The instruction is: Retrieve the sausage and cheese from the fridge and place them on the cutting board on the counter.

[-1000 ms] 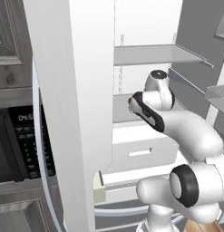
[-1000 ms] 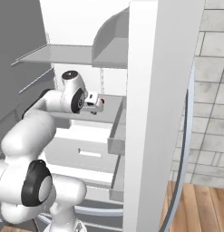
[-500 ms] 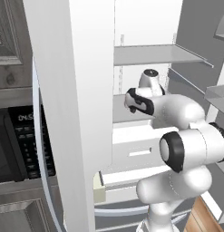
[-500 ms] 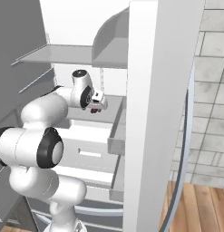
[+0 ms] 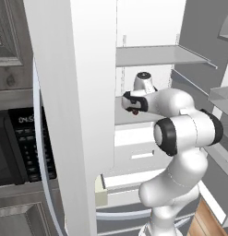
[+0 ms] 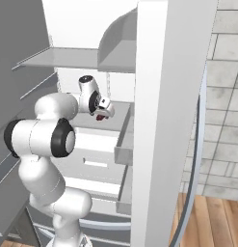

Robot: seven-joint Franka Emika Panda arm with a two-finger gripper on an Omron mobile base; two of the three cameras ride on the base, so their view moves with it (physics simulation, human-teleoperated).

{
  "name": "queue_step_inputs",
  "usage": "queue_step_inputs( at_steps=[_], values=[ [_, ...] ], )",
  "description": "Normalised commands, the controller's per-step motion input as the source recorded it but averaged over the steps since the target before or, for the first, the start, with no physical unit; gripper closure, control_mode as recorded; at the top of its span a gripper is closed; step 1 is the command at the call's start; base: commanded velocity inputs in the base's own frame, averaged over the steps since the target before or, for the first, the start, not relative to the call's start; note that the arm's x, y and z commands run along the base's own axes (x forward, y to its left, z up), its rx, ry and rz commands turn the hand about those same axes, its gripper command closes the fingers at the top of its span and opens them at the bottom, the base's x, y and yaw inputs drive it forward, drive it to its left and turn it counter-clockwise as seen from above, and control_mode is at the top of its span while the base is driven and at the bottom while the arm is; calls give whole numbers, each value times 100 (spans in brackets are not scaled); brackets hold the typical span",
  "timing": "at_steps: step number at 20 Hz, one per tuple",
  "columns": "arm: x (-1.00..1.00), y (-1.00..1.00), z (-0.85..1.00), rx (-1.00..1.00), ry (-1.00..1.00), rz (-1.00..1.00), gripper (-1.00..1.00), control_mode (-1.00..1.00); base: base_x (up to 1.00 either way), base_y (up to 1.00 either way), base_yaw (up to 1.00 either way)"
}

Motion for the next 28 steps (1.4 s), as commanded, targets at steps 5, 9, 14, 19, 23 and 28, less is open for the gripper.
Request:
queue_step_inputs(
  at_steps=[5,9,14,19,23,28],
  values=[
    [43,0,-21,3,1,-8,-100,-100,0,0,0],
    [46,0,-18,5,3,-7,-100,-100,0,0,0],
    [21,0,-31,3,0,-5,-100,-100,0,0,0],
    [0,0,-24,1,0,-1,100,-100,0,0,0],
    [0,-1,0,0,0,0,100,-100,0,0,0],
    [-3,0,0,0,0,0,100,-100,0,0,0]
  ],
)
